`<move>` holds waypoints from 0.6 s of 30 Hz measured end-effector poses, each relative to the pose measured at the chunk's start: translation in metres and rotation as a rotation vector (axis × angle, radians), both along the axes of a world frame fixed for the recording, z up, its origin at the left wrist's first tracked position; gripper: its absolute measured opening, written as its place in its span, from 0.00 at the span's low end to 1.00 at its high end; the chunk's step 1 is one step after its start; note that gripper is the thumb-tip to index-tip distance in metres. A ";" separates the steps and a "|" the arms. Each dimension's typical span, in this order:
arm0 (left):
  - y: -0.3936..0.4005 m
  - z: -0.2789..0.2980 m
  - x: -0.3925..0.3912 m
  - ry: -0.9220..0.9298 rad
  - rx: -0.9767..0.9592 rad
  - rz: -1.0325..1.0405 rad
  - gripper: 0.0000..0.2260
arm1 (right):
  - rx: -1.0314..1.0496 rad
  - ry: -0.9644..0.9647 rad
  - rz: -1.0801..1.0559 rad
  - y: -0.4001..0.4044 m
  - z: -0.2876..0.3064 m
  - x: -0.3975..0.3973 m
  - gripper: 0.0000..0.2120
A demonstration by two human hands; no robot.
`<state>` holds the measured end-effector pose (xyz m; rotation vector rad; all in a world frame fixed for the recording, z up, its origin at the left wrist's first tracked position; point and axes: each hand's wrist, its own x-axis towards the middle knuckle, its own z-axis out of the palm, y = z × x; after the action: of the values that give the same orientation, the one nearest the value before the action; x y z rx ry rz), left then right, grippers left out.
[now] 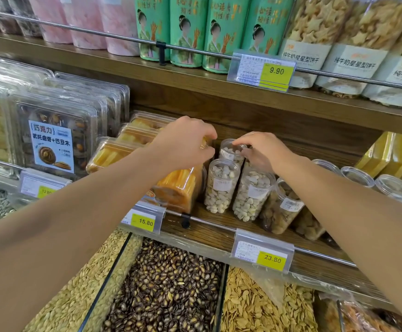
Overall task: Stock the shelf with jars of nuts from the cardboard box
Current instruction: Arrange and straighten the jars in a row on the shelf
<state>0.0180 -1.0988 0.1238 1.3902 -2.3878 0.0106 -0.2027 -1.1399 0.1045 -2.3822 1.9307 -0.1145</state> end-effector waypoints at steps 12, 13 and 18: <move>0.009 -0.004 -0.017 -0.137 0.003 -0.007 0.16 | -0.143 -0.118 -0.055 0.026 0.001 0.001 0.12; 0.009 -0.004 -0.017 -0.140 0.006 -0.007 0.16 | -0.139 -0.116 -0.057 0.025 0.001 0.001 0.12; 0.012 -0.005 -0.019 -0.172 0.002 0.002 0.16 | -0.128 -0.128 -0.064 0.022 -0.002 -0.002 0.13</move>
<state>-0.0009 -1.0870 0.1192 1.4460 -2.5256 0.1339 -0.2049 -1.1180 0.1026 -2.3243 1.9970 -0.3956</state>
